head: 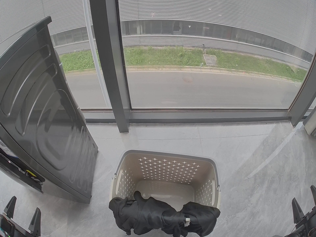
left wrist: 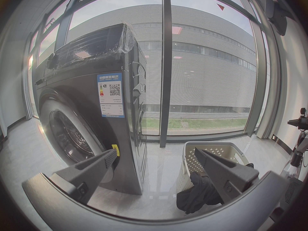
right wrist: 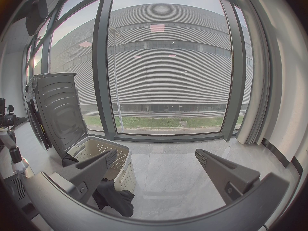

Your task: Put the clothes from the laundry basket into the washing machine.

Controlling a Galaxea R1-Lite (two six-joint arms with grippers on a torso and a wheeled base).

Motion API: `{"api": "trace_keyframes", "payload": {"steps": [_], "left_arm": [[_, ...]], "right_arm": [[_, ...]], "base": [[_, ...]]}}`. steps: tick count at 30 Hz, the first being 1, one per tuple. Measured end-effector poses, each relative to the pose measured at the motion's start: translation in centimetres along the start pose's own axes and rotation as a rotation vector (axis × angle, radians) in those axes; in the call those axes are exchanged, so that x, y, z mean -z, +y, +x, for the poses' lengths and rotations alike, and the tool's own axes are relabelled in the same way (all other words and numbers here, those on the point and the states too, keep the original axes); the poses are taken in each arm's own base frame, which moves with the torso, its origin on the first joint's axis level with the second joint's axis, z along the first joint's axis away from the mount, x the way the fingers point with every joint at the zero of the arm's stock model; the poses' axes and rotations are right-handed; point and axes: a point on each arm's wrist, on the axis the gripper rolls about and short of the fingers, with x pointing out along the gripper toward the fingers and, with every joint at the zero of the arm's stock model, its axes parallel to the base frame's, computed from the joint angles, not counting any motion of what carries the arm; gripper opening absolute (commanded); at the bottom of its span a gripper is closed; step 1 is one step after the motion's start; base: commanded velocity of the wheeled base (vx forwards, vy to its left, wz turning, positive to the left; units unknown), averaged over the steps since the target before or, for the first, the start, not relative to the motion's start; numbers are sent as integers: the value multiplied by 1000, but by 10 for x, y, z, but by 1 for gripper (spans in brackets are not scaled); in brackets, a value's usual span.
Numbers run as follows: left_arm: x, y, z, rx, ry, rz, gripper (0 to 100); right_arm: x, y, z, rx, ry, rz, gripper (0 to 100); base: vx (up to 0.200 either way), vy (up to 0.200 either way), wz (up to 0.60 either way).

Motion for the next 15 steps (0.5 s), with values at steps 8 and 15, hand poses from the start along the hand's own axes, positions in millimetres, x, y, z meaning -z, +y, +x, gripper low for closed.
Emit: {"api": "trace_keyframes", "payload": {"steps": [8, 15], "left_arm": [[0, 0, 0, 0, 0, 0, 100], [0, 0, 0, 0, 0, 0, 100]], "right_arm": [[0, 0, 0, 0, 0, 0, 100], [0, 0, 0, 0, 0, 0, 100]], "base": [[125, 0, 0], [29, 0, 0]]}}
